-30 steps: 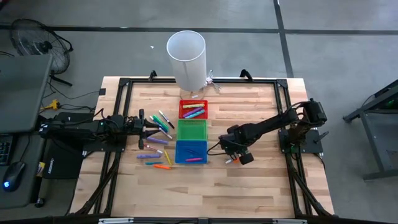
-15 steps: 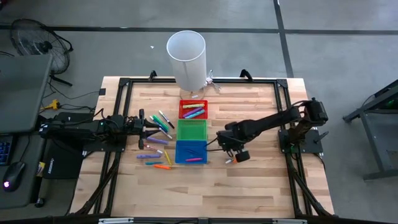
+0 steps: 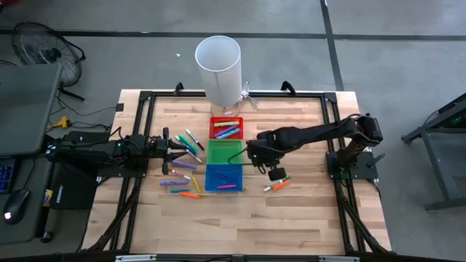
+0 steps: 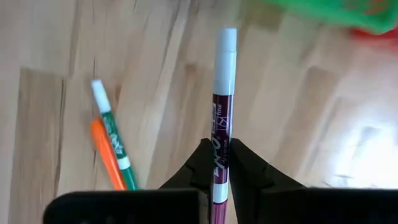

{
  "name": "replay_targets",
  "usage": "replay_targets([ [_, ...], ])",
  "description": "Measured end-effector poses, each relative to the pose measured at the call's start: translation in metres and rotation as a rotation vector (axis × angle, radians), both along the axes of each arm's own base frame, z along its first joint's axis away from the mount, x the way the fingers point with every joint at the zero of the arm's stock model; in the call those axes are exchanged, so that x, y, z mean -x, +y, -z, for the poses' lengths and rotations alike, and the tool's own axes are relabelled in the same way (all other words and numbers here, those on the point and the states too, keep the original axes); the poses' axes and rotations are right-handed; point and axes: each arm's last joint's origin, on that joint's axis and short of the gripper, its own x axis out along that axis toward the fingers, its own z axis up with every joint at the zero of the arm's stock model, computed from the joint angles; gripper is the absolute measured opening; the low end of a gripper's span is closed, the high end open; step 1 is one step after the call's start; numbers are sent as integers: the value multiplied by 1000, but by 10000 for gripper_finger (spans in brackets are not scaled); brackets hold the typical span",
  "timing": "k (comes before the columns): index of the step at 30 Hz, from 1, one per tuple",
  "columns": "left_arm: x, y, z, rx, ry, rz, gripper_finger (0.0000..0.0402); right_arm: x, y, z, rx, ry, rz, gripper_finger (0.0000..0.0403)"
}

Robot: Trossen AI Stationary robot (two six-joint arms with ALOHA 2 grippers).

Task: Pick & Place Markers
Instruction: Put the white and violet marker pen into the green bin

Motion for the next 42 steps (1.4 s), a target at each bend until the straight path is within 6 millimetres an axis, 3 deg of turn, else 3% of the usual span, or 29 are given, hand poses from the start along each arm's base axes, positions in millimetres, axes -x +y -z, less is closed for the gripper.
replay_targets([
  [4,0,0,0,0,0,0,85,-18,-6,-15,-4,-46,30,19],
  [9,0,0,0,0,0,0,85,-48,-12,-18,-6,-87,58,19],
  [29,0,0,0,0,0,0,85,-137,-37,11,-26,-170,215,19],
  [42,0,0,0,0,0,0,85,-152,-40,37,-80,-140,222,29],
])
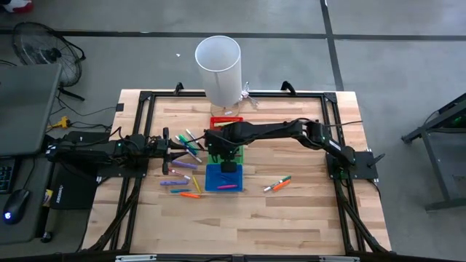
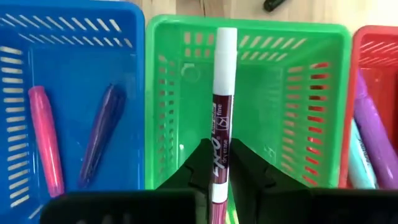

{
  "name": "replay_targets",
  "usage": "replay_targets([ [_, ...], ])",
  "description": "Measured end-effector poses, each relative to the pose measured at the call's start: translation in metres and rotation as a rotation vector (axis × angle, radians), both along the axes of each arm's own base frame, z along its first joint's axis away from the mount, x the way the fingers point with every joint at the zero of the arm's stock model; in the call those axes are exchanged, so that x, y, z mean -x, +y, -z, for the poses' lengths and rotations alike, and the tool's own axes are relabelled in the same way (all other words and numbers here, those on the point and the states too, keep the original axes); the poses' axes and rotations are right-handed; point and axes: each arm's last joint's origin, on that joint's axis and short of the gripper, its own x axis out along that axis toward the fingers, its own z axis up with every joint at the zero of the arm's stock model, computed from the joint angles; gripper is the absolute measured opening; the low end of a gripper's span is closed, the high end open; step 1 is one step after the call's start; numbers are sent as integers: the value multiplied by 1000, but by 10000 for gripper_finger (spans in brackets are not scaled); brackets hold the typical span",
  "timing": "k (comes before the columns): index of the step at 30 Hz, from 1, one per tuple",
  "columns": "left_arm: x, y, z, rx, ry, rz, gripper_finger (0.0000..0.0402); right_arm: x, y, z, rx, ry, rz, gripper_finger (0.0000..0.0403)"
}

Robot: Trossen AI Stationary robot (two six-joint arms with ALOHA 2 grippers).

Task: Pick & Place Markers
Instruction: Put the white and violet marker pen into the green bin, then put the white and green marker pen into the green bin

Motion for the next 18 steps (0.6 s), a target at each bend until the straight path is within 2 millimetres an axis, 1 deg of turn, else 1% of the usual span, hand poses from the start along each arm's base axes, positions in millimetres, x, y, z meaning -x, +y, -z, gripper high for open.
replay_targets([
  [11,0,0,0,0,0,0,85,-1,-3,3,1,-12,8,48],
  [18,0,0,0,0,0,0,85,0,-4,3,12,-4,1,77],
])
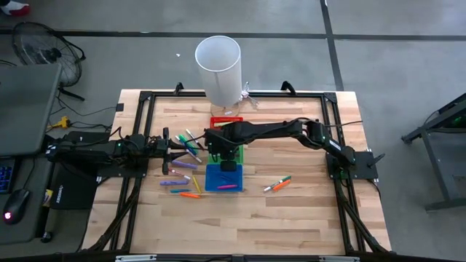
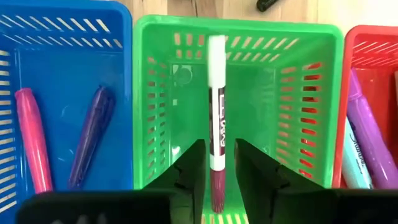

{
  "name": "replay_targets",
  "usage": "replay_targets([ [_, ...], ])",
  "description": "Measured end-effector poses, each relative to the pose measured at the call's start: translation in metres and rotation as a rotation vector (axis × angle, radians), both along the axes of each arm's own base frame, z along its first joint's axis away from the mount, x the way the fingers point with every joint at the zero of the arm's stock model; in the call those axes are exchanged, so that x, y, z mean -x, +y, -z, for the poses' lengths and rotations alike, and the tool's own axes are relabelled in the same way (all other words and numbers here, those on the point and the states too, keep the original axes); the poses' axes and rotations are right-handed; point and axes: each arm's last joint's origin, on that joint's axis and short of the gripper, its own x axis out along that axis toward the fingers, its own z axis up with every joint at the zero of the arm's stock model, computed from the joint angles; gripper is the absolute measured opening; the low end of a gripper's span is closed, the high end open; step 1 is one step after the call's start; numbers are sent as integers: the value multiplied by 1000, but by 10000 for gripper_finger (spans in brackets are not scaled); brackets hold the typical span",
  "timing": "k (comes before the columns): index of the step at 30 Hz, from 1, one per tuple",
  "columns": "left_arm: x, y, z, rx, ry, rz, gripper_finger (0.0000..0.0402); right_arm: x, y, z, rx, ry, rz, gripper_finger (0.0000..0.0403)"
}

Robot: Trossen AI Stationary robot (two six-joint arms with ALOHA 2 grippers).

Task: Pick & Place Markers
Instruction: Put the white and green marker pen into the green bin

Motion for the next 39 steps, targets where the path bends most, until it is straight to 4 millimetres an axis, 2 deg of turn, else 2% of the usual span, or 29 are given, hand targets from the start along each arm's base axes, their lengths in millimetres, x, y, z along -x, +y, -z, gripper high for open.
replay_targets([
  [5,0,0,0,0,0,0,85,1,-2,-2,30,-2,11,105],
  [10,0,0,0,0,0,0,85,9,-2,-26,54,-32,19,121],
  [17,0,0,0,0,0,0,85,29,3,-42,30,79,-23,123],
  [22,0,0,0,0,0,0,85,45,9,-43,-14,116,-77,123],
  [26,0,0,0,0,0,1,85,66,19,-39,-35,91,-118,124],
  [31,0,0,0,0,0,0,85,106,37,-29,2,56,-139,124],
  [35,0,0,0,0,0,0,85,138,50,-19,-6,89,-155,124],
  [39,0,0,0,0,0,0,85,161,64,-6,-40,139,-220,124],
])
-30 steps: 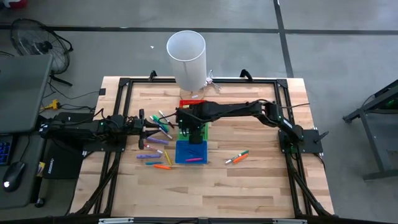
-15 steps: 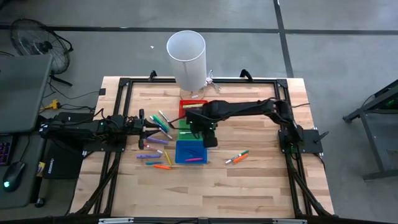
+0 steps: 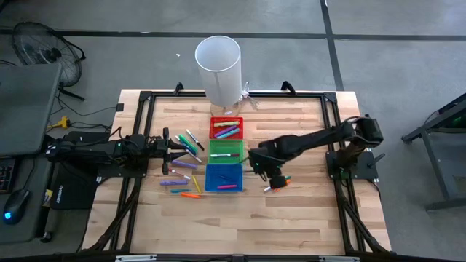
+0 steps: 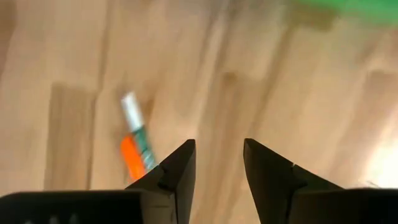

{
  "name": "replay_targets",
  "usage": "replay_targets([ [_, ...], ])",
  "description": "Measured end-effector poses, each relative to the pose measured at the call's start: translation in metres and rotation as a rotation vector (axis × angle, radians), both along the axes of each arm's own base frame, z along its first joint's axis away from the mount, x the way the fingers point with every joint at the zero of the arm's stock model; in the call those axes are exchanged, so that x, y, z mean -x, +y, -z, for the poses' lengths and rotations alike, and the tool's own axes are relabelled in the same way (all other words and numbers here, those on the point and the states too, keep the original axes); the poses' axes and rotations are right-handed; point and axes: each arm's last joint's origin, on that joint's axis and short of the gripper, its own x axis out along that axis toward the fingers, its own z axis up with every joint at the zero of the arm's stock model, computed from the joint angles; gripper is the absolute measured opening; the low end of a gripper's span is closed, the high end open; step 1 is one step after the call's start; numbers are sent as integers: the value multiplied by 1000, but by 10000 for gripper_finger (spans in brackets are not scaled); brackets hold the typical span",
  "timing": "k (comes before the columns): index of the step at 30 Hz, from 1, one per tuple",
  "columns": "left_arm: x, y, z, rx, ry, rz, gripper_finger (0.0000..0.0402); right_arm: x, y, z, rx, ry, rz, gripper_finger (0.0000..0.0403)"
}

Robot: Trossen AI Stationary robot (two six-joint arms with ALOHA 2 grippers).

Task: Pick & Place Markers
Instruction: Put the white and green marker pen into the green bin

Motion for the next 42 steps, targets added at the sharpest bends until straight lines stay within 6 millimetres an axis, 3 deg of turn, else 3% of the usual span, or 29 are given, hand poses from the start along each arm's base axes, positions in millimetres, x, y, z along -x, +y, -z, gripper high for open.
replay_targets([
  [10,0,0,0,0,0,0,85,12,35,18,-27,-25,-185,124],
  [42,0,0,0,0,0,0,85,-1,63,78,27,79,-155,124],
])
